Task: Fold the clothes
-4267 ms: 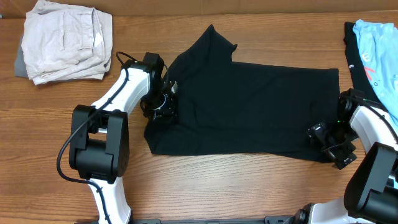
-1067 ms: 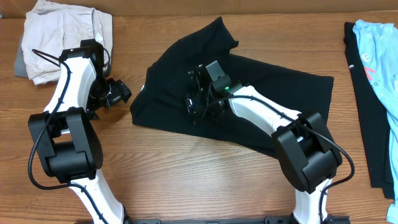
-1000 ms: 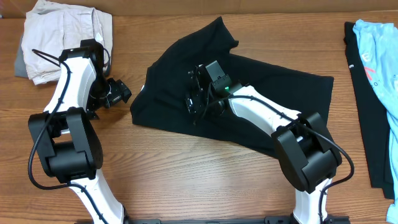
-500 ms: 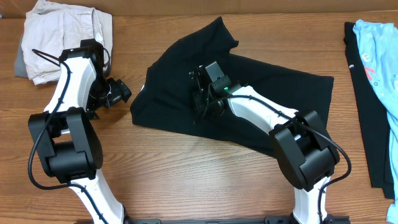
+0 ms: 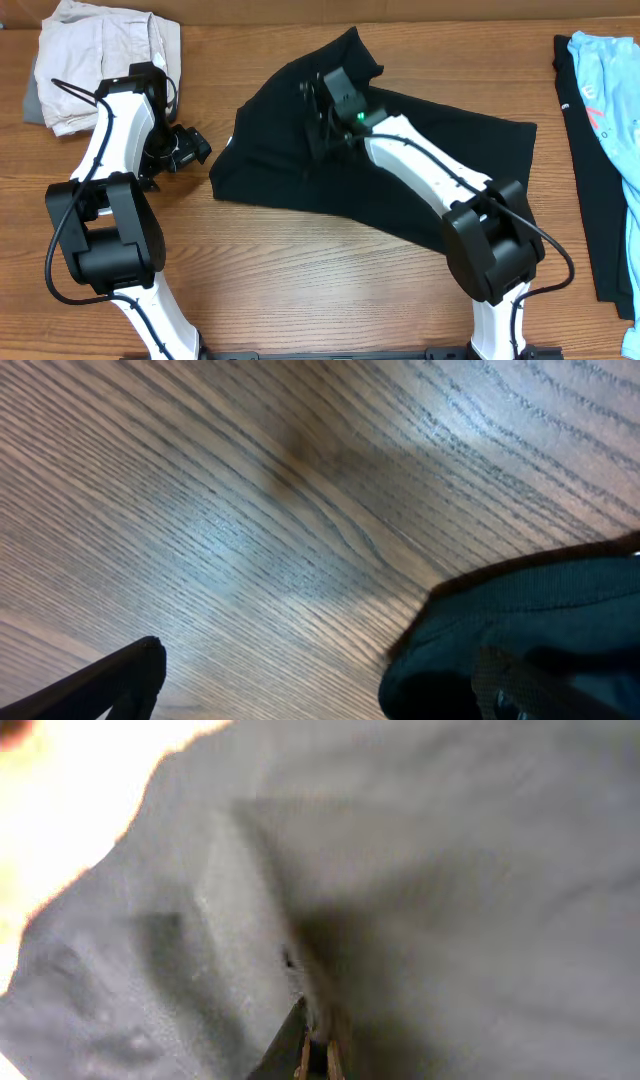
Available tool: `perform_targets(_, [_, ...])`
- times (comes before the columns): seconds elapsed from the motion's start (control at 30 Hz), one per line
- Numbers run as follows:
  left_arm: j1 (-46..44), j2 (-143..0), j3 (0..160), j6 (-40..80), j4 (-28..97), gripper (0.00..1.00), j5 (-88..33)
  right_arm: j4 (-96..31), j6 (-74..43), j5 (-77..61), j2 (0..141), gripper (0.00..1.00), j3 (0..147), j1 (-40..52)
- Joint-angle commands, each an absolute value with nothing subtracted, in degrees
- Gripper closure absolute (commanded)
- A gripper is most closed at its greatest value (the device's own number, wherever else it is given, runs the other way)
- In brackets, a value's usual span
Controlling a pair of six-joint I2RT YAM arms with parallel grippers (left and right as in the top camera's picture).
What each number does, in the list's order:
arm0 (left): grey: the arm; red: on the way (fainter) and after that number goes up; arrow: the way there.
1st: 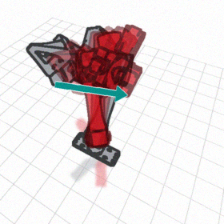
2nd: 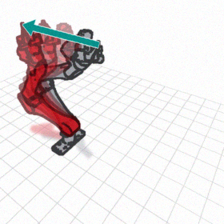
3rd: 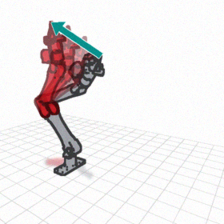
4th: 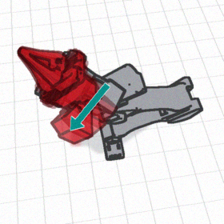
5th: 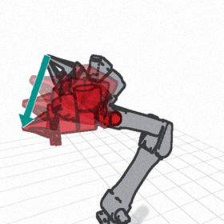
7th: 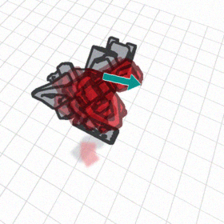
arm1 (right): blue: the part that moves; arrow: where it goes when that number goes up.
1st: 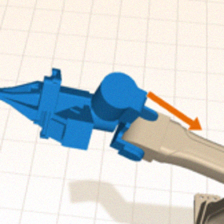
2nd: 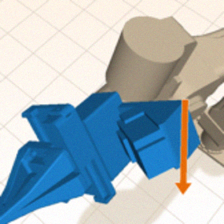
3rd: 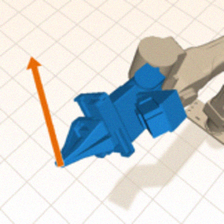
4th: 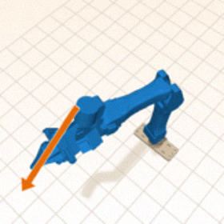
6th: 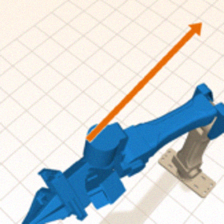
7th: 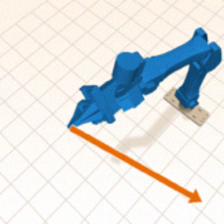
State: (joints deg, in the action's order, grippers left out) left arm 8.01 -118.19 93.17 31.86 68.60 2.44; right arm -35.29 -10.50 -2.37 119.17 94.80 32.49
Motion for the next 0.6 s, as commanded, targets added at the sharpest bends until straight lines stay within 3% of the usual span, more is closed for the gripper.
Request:
perform_targets(0.0, [8.23, -118.41, 94.24, 32.77, 68.58, 0.00, 3.14, -36.40, -10.63, 3.88, 118.96, 0.96, 98.87, 31.62])
perform_targets(0.27, [7.97, -118.41, 94.24, 32.80, 68.55, 0.00, 3.11, -37.65, -10.68, 3.81, 119.77, 0.96, 98.45, 29.45])
perform_targets(0.3, [7.94, -118.41, 94.24, 32.77, 68.55, 0.00, 3.09, -37.65, -10.68, 3.81, 119.81, 0.91, 98.41, 29.34])
perform_targets(0.33, [7.90, -118.41, 94.24, 32.77, 68.55, 0.00, 2.96, -37.63, -10.70, 3.75, 119.83, 0.78, 98.35, 29.21])
perform_targets(0.4, [7.84, -118.41, 94.24, 32.75, 68.58, 0.00, 2.92, -37.89, -10.66, 3.81, 119.83, 0.26, 98.30, 29.21])
perform_targets(0.43, [7.79, -118.39, 94.24, 32.67, 68.62, 0.00, 2.70, -38.20, -10.68, 3.81, 119.83, 0.08, 98.30, 29.21])
perform_targets(0.47, [7.75, -118.39, 94.26, 31.57, 68.58, 0.00, 1.61, -38.79, -10.70, 3.81, 119.81, 0.00, 98.30, 29.21])
perform_targets(0.57, [7.51, -118.34, 94.39, 28.36, 68.60, 0.00, -2.46, -42.17, -13.17, 5.80, 119.57, 0.00, 99.07, 28.88])
